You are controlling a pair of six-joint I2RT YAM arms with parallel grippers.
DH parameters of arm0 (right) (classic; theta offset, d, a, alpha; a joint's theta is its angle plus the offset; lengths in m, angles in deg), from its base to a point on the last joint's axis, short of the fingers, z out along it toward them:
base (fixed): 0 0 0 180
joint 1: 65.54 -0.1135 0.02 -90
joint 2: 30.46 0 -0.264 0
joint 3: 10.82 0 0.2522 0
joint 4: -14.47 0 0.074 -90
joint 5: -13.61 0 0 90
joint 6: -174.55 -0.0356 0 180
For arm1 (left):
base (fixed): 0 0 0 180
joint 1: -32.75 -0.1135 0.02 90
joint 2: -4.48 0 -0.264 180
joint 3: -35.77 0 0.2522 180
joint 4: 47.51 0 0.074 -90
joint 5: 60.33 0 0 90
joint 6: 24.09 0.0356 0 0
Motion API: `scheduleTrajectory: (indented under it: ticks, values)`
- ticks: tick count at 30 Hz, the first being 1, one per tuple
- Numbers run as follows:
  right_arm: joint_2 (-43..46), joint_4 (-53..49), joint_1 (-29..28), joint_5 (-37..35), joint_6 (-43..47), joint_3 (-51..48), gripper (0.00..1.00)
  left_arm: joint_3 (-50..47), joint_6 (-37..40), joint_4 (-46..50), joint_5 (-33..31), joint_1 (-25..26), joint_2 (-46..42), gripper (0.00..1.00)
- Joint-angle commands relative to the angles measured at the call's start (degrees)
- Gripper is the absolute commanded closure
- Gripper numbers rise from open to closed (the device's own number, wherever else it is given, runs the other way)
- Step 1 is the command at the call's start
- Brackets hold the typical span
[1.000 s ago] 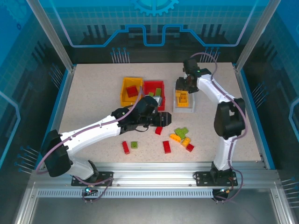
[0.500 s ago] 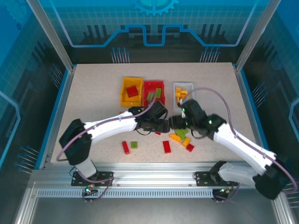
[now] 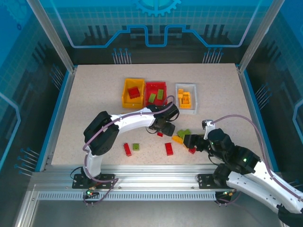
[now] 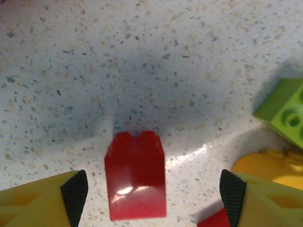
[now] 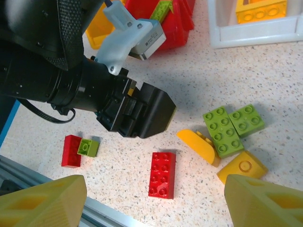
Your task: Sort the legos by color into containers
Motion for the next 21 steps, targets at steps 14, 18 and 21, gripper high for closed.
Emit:
scheduleTrajectory:
  ticks: [14, 18, 21]
  values:
    - [-5.0, -0.4, -0.7, -1.4, -0.6, 1.6, 0.23, -0.9, 0.4, -0.7, -0.9, -1.3, 1.3, 0.66]
    - [-6.8, 0.6, -0.7, -0.8, 1.3, 2.6, 0.23, -1.6, -0.3, 1.1, -3.2, -2.1, -3.8, 0.67]
    - [-11.5, 3.9, -0.7, 1.6, 4.7, 4.7, 0.23, -1.8, -0.7, 3.1, -2.7, -5.7, -8.5, 0.68]
